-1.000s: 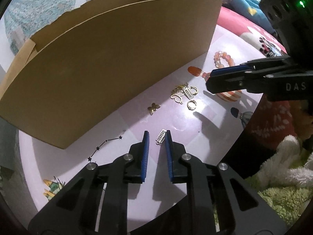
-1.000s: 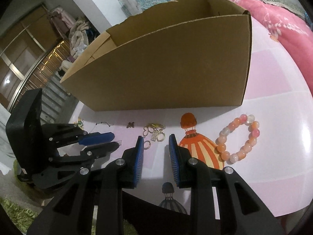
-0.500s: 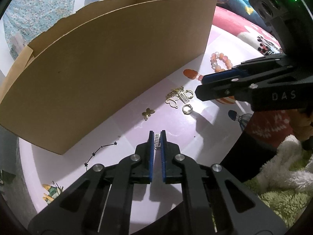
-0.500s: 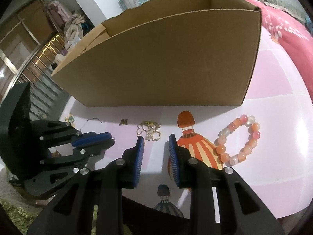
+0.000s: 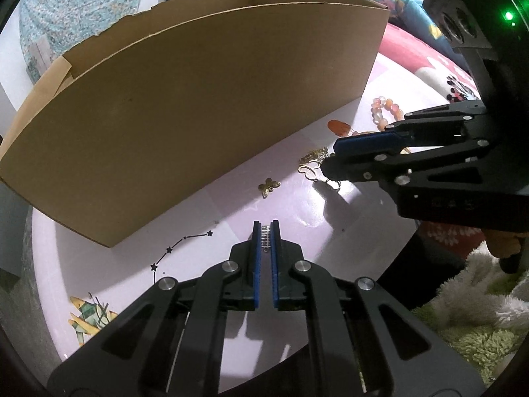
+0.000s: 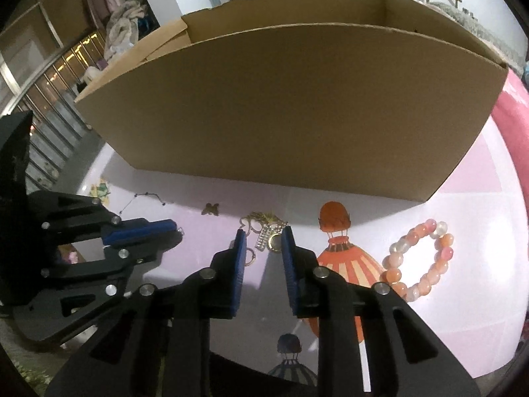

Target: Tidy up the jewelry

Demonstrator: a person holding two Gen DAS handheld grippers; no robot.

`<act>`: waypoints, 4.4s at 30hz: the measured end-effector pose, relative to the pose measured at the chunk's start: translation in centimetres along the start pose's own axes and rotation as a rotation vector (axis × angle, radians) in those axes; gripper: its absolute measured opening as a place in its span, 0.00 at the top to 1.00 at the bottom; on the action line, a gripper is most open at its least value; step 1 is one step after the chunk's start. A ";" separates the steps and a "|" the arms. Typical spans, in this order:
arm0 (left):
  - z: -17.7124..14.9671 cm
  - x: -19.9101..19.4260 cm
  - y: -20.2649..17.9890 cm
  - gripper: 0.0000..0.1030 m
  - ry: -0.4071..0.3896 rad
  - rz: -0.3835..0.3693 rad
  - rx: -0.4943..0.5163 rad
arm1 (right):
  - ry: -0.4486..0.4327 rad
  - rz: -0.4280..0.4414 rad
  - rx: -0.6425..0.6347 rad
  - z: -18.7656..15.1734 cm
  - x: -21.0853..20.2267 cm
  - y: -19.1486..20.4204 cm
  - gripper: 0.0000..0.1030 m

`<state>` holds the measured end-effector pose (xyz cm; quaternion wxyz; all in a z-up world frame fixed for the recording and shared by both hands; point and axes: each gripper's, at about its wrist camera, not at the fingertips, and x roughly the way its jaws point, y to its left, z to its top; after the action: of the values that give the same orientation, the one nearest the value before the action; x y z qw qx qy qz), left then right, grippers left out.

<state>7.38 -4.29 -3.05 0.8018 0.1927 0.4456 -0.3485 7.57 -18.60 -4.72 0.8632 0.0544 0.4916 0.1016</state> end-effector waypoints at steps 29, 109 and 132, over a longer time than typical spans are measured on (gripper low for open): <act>0.0 -0.4 1.3 0.96 0.000 -0.040 -0.014 | 0.054 -0.079 -0.066 1.9 1.3 2.4 0.90; -2.1 -0.9 1.1 0.96 -0.077 -0.012 -0.070 | 0.002 -0.065 -0.157 -0.2 -0.2 2.4 0.83; -0.7 -7.7 1.1 0.96 -0.223 0.043 -0.045 | -0.215 0.007 -0.144 0.9 -8.1 2.2 0.88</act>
<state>5.02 -0.11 3.15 0.8578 0.1443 0.3571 -0.3403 4.09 -18.30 2.98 0.9122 0.0047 0.3874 0.1333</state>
